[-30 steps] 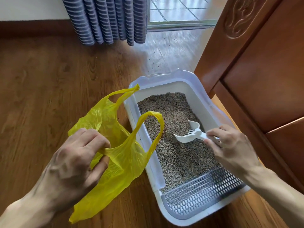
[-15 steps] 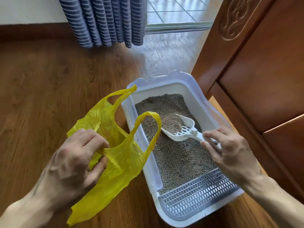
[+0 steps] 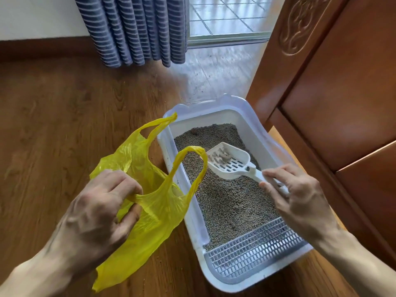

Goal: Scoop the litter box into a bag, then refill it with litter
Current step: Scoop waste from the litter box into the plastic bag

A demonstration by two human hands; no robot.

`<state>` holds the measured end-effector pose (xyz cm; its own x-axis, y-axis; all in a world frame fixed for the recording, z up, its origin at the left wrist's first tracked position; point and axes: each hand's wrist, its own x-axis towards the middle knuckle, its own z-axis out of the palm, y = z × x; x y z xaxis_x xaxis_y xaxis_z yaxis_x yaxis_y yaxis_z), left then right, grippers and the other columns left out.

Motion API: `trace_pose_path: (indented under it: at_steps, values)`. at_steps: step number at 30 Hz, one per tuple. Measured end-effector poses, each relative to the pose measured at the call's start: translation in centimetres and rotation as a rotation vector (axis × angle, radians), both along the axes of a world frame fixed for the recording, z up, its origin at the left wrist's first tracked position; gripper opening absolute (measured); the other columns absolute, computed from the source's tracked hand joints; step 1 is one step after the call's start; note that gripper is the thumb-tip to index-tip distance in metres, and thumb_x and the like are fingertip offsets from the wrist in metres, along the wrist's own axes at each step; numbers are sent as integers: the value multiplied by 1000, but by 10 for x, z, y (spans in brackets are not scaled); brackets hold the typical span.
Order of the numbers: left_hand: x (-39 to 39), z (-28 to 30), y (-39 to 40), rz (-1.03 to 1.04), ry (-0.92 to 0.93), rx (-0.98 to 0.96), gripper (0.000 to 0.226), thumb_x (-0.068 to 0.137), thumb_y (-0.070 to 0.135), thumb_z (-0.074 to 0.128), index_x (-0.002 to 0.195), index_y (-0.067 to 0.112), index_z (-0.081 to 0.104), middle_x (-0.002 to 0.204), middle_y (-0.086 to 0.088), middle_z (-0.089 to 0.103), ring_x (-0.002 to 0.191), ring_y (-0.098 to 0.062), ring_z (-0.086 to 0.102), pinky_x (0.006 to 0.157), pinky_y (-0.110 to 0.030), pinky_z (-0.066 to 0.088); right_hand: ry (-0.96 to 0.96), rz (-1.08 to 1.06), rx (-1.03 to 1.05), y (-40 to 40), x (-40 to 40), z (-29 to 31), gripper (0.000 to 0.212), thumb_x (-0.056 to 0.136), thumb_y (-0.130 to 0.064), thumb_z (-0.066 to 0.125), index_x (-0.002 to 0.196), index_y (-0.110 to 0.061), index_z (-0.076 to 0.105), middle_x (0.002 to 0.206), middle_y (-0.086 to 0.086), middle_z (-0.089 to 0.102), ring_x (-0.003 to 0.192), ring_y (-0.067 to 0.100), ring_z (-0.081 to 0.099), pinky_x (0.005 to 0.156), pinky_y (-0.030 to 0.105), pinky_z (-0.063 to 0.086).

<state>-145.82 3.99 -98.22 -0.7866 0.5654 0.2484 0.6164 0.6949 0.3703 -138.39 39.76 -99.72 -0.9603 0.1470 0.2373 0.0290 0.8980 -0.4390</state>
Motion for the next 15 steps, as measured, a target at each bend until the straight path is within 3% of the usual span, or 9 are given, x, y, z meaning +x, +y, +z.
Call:
trace_pose_path:
  at_steps: [5, 9, 15]
  values:
    - [0, 0, 0, 6, -5, 1, 20, 85, 36, 52, 91, 20, 62, 92, 12, 53, 88, -19, 55, 82, -32, 44, 14, -29, 25, 0, -14, 5, 20, 85, -21, 70, 103, -11, 71, 94, 1, 67, 68, 11, 64, 65, 23, 55]
    - [-1, -1, -1, 12, -16, 6, 21, 85, 36, 52, 92, 19, 63, 92, 11, 55, 89, -19, 55, 81, -34, 45, -12, -10, 51, -10, -27, 1, 17, 87, -25, 69, 101, -16, 70, 91, 1, 65, 68, 14, 63, 64, 33, 58]
    - [-4, 0, -3, 18, -33, 7, 22, 85, 36, 52, 93, 18, 64, 93, 10, 55, 91, -20, 57, 82, -35, 46, -83, -72, 49, -27, -61, -8, 15, 89, -34, 64, 94, -20, 68, 88, -3, 61, 67, 14, 62, 65, 34, 57]
